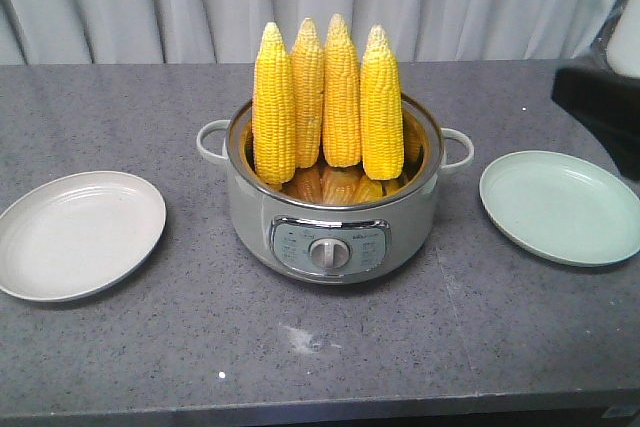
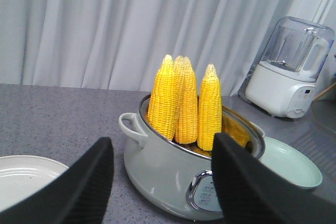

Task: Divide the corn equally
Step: 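Raise the right arm and reach toward the corn ear nearest the green plate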

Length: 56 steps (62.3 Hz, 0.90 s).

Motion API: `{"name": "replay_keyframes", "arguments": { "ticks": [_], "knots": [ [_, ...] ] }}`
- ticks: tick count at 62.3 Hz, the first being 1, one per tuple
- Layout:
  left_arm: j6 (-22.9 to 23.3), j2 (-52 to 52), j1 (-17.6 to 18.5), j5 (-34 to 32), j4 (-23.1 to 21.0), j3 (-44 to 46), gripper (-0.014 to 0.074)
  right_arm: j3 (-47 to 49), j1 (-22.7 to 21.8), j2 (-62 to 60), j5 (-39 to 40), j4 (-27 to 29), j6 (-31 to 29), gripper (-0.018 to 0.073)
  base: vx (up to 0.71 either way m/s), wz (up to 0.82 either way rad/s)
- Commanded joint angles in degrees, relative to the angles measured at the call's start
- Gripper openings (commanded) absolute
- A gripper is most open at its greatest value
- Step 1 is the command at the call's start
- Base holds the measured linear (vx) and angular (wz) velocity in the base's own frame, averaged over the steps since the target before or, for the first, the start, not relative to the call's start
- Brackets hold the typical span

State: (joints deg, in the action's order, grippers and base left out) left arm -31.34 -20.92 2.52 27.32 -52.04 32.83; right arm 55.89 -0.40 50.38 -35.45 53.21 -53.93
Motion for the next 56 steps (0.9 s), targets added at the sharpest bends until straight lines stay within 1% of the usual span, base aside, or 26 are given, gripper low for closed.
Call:
{"name": "replay_keyframes", "arguments": {
  "ticks": [1, 7, 14, 17, 21, 25, 28, 32, 39, 43, 48, 56],
  "knots": [
    [-0.07, -0.97, -0.03, -2.42, -1.95, 1.85, 0.0412, 7.97, -0.24, 8.26, -1.01, 5.68, -4.28, 0.0641, 0.00, 0.00],
    [-0.07, -0.97, -0.03, -2.42, -1.95, 1.85, 0.0412, 15.33, -0.19, 16.91, -4.70, 10.85, -7.15, 0.0637, 0.00, 0.00],
    [-0.07, -0.97, -0.03, -2.42, -1.95, 1.85, 0.0412, 22.42, 0.13, 26.29, -6.73, 14.13, -9.36, 0.0634, 0.00, 0.00],
    [-0.07, -0.97, -0.03, -2.42, -1.95, 1.85, 0.0412, 25.38, 1.64, 30.04, -6.63, 14.02, -9.66, 0.0632, 0.00, 0.00],
    [-0.08, -0.97, -0.03, -2.59, -1.95, 1.85, 0.0412, 29.11, 4.19, 34.35, -5.91, 11.98, -10.61, 0.0631, 0.00, 0.00],
    [-0.08, -0.97, -0.03, -2.65, -1.95, 1.85, 0.0412, 32.01, 6.73, 38.20, -1.34, 8.78, -9.74, 0.0628, 0.00, 0.00],
    [-0.03, -0.97, -0.03, -2.64, -1.95, 1.85, 0.0412, 33.38, 7.87, 40.21, 2.21, 8.10, -8.28, 0.0626, 0.00, 0.00],
    [-0.03, -0.97, -0.03, -2.64, -1.95, 1.85, 0.0412, 34.38, 9.13, 42.88, 5.51, 8.07, -8.23, 0.0622, 0.00, 0.00],
    [-0.03, -0.97, -0.03, -2.64, -1.95, 1.85, 0.0412, 35.95, 10.81, 46.67, 6.17, 7.83, -8.85, 0.0617, 0.00, 0.00],
    [-0.03, -0.97, -0.03, -2.64, -1.95, 1.85, 0.0412, 36.01, 11.73, 48.16, 8.04, 7.83, -8.78, 0.0612, 0.00, 0.00],
    [-0.03, -0.97, -0.03, -2.64, -1.95, 1.85, 0.0412, 35.93, 11.87, 49.59, 9.97, 8.10, -8.78, 0.0610, 0.00, 0.00],
    [-0.03, -0.97, -0.03, -2.64, -1.95, 1.85, 0.0412, 35.93, 11.87, 51.45, 9.78, 8.25, -8.78, 0.0604, 0.00, 0.00]
  ]
}}
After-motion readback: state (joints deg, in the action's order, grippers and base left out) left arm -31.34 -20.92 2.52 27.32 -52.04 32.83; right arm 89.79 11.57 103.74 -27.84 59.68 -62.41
